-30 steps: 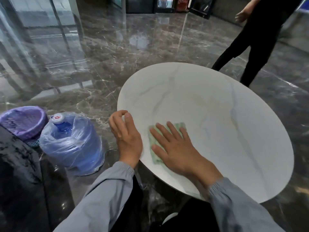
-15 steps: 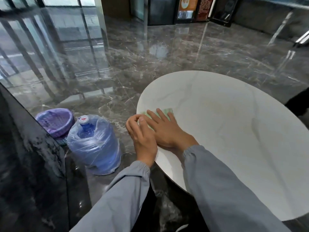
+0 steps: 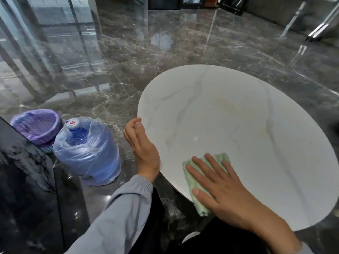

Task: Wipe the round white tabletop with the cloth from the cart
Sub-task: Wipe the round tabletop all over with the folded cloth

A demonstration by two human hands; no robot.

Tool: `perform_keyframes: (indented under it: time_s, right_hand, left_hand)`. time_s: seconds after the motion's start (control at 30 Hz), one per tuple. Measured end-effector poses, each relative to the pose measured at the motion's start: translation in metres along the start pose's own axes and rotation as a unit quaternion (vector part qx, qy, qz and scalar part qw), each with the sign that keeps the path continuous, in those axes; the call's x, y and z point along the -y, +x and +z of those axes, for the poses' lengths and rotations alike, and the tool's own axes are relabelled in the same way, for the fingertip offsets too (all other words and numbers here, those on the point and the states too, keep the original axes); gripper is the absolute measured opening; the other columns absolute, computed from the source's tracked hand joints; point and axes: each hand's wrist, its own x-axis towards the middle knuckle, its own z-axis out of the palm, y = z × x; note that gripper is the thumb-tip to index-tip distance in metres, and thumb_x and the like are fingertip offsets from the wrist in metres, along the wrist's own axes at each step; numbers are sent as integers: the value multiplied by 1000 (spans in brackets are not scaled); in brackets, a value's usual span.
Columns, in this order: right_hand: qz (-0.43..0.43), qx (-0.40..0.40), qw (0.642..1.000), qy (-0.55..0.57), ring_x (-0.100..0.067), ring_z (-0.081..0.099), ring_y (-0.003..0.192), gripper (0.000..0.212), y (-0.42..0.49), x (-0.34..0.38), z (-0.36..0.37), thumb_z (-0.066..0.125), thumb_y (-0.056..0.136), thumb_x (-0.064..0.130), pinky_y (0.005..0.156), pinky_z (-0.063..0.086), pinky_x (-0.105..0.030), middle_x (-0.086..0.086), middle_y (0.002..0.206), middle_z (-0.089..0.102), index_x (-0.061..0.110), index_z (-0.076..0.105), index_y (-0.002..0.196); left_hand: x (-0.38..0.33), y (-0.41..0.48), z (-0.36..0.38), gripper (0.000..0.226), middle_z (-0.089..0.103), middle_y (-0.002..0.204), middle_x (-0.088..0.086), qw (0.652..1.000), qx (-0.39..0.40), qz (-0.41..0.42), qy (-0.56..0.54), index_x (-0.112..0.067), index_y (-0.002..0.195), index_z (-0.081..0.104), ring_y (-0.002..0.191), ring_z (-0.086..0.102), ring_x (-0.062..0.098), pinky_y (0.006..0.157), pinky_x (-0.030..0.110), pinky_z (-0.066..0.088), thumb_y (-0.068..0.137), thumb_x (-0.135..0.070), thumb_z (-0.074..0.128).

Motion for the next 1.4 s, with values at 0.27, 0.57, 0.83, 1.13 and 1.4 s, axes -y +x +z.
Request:
perform_keyframes:
  time_s: [0.27, 0.57, 0.83, 1.13, 1.4]
  right_hand:
    - [-48, -55, 997, 9, -12, -20, 157, 58, 178, 32, -46, 19, 107, 59, 125, -13, -52, 21, 171, -12, 51, -5, 160]
    - [-56, -56, 997, -3, -21, -15, 159, 59, 256, 51, -70, 19, 108, 57, 124, -10, -57, 13, 173, -9, 45, 3, 164]
    - [-51, -59, 997, 1, -4, -34, 150, 56, 81, 16, -18, 14, 108, 60, 125, -18, -44, 25, 167, -24, 58, -15, 155]
    - [147, -51, 986, 55, 4, -32, 148, 64, -49, -77, 14, -8, 85, 85, 125, -17, -35, 42, 155, -32, 70, -21, 145]
    - [213, -80, 972, 65, -16, -28, 155, 59, -11, -74, 9, 12, 107, 56, 124, -18, -49, 19, 168, -23, 47, -13, 160]
  left_hand:
    - [12, 6, -6, 31, 55, 134, 22, 998, 3, -30, -52, -36, 117, 57, 131, 52, 41, 109, 67, 40, 100, -55, 40]
    - [16, 7, -5, 37, 51, 141, 25, 992, -17, -81, -91, -34, 125, 54, 137, 47, 42, 115, 67, 35, 99, -57, 43]
    - [7, 4, -5, 30, 47, 134, 30, 994, 8, -72, -82, -32, 122, 51, 124, 51, 44, 107, 59, 46, 101, -50, 39]
    - [5, -1, 0, 30, 46, 136, -4, 948, 171, 144, 225, -24, 122, 56, 136, 37, 15, 117, 51, 30, 104, -42, 40]
    - [-3, -27, 2, 32, 56, 131, -1, 855, 275, 292, 329, -22, 114, 63, 133, 47, 23, 114, 53, 32, 100, -46, 47]
